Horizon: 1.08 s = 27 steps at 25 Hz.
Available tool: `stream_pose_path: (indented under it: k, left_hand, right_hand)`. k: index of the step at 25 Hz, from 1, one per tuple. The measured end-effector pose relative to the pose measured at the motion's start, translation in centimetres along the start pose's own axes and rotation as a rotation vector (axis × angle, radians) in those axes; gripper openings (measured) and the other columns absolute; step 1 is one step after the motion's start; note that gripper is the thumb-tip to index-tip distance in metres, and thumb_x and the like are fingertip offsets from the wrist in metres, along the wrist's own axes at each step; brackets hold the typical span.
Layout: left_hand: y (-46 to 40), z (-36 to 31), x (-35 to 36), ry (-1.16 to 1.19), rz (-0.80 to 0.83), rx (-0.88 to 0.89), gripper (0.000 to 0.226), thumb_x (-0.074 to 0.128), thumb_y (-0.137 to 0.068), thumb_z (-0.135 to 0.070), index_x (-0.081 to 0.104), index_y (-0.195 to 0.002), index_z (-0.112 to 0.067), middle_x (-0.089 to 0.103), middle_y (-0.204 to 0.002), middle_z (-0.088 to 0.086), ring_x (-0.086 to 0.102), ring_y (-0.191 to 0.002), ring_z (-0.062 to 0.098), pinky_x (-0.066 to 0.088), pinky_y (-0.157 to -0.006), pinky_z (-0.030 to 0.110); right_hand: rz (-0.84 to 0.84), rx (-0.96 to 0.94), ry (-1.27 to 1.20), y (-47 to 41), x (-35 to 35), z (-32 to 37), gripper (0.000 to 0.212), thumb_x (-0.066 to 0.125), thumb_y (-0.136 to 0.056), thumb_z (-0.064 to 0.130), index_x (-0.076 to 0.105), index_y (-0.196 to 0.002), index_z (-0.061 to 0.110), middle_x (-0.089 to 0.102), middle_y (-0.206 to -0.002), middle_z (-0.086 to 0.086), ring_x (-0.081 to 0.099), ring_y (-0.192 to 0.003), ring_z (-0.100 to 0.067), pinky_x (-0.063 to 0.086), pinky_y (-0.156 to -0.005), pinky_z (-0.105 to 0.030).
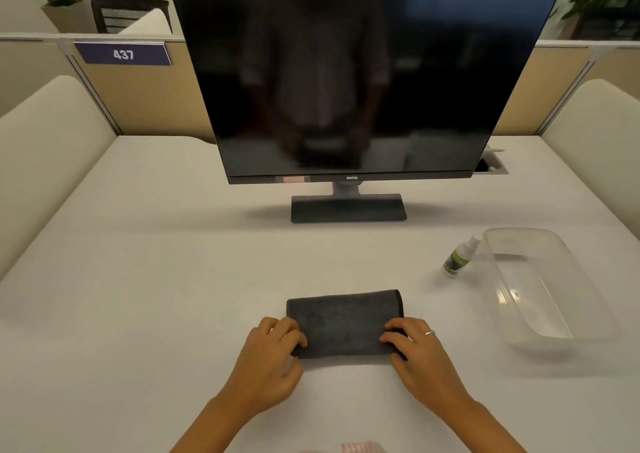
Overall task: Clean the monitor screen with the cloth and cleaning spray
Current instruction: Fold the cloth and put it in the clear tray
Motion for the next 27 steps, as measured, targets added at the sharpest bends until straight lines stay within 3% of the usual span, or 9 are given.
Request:
stream_pose_path:
  k: [4, 7, 9, 11, 13, 15, 22, 24, 27]
  left_hand:
    - [-2.0, -0.4, -1.2, 0.024, -0.066, -0.011, 0.014, 0.048, -0.082, -0.027, 0.059, -0.089, -0.032, 0.06, -0.083, -0.02, 0.045, -0.08, 0.003, 0.036, -0.067, 0.021]
    - [-5.1, -1.5, -1.1, -0.099, -0.104, 0.061, 0.022, 0.047, -0.087, -0.023, 0.061, -0.104, -0.024, 0.065, -0.102, -0.009, 0.057, -0.092, 0.014, 0.045, -0.074, 0.028]
    - [-6.7, -2.1, 0.7, -0.171, -0.035, 0.095, 0.033, 0.043, -0.091, -0.028, 0.055, -0.121, -0.019, 0.058, -0.125, -0.001, 0.052, -0.116, 0.022, 0.045, -0.091, 0.036]
    - [-7.1, -2.0, 3.0, -0.201, 0.085, 0.075, 0.047, 0.032, -0.095, -0.036, 0.04, -0.136, -0.018, 0.042, -0.144, 0.002, 0.035, -0.135, 0.024, 0.032, -0.106, 0.039]
    - [-6.7, -1.6, 4.4, -0.241, 0.121, 0.038, 0.053, 0.025, -0.095, -0.041, 0.033, -0.141, -0.018, 0.037, -0.148, 0.0, 0.031, -0.138, 0.021, 0.028, -0.11, 0.039]
    - [-6.2, -1.4, 4.8, -0.265, 0.119, 0.01, 0.051, 0.028, -0.094, -0.042, 0.04, -0.138, -0.019, 0.047, -0.141, -0.001, 0.042, -0.131, 0.021, 0.037, -0.104, 0.04]
    - [-6.4, -1.5, 4.5, -0.258, 0.011, 0.006, 0.049, 0.03, -0.092, -0.042, 0.045, -0.133, -0.02, 0.057, -0.127, -0.002, 0.055, -0.111, 0.019, 0.042, -0.096, 0.038]
    - [-6.9, -1.1, 4.8, -0.227, 0.076, -0.015, 0.053, 0.026, -0.091, -0.046, 0.038, -0.137, -0.022, 0.052, -0.13, -0.001, 0.05, -0.112, 0.02, 0.038, -0.096, 0.037]
    - [-8.7, 0.7, 5.3, -0.108, 0.278, -0.099, 0.052, 0.028, -0.09, -0.053, 0.035, -0.135, -0.026, 0.047, -0.131, 0.0, 0.046, -0.112, 0.021, 0.035, -0.094, 0.037]
  right_hand:
    - [-0.082, 0.073, -0.08, -1.0, -1.3, -0.1, 0.015, 0.063, -0.082, 0.034, 0.07, -0.09, 0.024, 0.065, -0.098, 0.01, 0.056, -0.095, -0.01, 0.048, -0.077, -0.03]
    - [-0.158, 0.068, -0.006, -3.1, -1.6, 1.2, 0.025, 0.052, -0.086, 0.037, 0.067, -0.098, 0.021, 0.064, -0.109, 0.004, 0.056, -0.103, -0.016, 0.046, -0.083, -0.032]
    - [-0.103, 0.075, 0.127, -4.5, -0.3, 2.3, 0.033, 0.049, -0.088, 0.037, 0.063, -0.111, 0.018, 0.06, -0.123, -0.003, 0.056, -0.113, -0.024, 0.046, -0.09, -0.039]
    - [0.009, 0.117, 0.249, -5.1, 1.6, 2.5, 0.046, 0.038, -0.092, 0.044, 0.056, -0.126, 0.018, 0.053, -0.136, -0.007, 0.049, -0.126, -0.03, 0.041, -0.099, -0.046]
    - [0.1, 0.144, 0.324, -5.0, 3.1, 2.1, 0.058, 0.023, -0.094, 0.051, 0.047, -0.136, 0.018, 0.045, -0.144, -0.007, 0.04, -0.134, -0.03, 0.034, -0.106, -0.048]
    - [0.128, 0.154, 0.324, -4.7, 3.9, 1.6, 0.061, 0.017, -0.095, 0.054, 0.041, -0.14, 0.02, 0.038, -0.148, -0.005, 0.031, -0.138, -0.029, 0.024, -0.112, -0.049]
    - [0.119, 0.181, 0.209, -5.0, 4.6, 0.9, 0.055, 0.026, -0.095, 0.052, 0.032, -0.144, 0.028, 0.028, -0.153, 0.003, 0.019, -0.143, -0.022, 0.014, -0.114, -0.044]
    - [0.19, 0.199, 0.079, -5.6, 4.6, 0.1, 0.051, 0.031, -0.096, 0.047, 0.025, -0.145, 0.034, 0.018, -0.155, 0.01, 0.008, -0.145, -0.016, 0.007, -0.115, -0.04]
    - [0.355, 0.315, -0.113, -6.3, 3.5, -2.2, 0.059, 0.05, -0.089, 0.045, 0.026, -0.143, 0.04, 0.017, -0.155, 0.011, 0.005, -0.144, -0.017, 0.01, -0.113, -0.046]
Point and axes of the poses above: each hand's wrist, its own y-axis away from the middle knuckle, its own x-axis out of the palm, z = x × y, the point moved 8 cm from there along -y, towards the middle knuckle
